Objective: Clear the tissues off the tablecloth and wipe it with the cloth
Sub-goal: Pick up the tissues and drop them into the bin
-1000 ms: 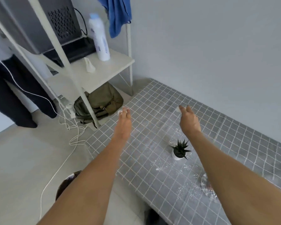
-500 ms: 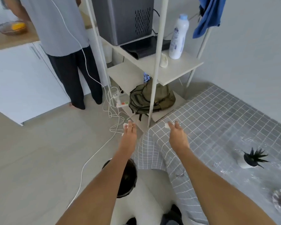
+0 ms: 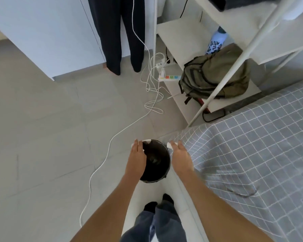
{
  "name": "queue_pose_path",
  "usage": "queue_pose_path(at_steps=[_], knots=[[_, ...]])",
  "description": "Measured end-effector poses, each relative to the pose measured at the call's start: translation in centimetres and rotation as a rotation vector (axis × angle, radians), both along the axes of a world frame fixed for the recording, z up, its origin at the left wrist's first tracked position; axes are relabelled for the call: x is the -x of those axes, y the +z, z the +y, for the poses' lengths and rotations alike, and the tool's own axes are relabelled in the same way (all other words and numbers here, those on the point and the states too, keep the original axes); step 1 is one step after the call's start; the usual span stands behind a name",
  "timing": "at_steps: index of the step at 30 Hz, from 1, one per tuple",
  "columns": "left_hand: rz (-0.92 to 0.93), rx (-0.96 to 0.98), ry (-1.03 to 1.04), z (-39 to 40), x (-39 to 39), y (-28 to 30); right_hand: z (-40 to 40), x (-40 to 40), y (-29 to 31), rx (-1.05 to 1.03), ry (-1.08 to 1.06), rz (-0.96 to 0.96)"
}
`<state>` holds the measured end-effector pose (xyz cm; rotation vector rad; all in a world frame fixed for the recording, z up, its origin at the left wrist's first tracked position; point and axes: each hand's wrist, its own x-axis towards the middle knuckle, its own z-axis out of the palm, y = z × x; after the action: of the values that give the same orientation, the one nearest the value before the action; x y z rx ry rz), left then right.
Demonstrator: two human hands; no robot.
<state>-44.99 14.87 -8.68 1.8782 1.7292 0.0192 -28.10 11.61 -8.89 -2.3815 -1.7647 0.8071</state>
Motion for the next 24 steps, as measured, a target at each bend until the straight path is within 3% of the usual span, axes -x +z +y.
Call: queue_pose_path(at_steps=[12,15,19,24], knots=[[-0.058,0.122,0.103,-0.1,0.1,-13.1,1.6,2.5,-14.0,0.078,0.153,0.018],[-0.110,0.155,0.124,0.0,0.2,-15.1,1.9,2.8,-15.9,0.120,0.203,0.043],[-0.002,0.121,0.128,0.2,0.2,-16.7,2.0,2.3,-17.5,0.182,0.270,-0.010],[-0.005,0.146,0.099,0.5,-0.2,-17.2,1.5,1.2,-18.4,0.206,0.251,-0.051]])
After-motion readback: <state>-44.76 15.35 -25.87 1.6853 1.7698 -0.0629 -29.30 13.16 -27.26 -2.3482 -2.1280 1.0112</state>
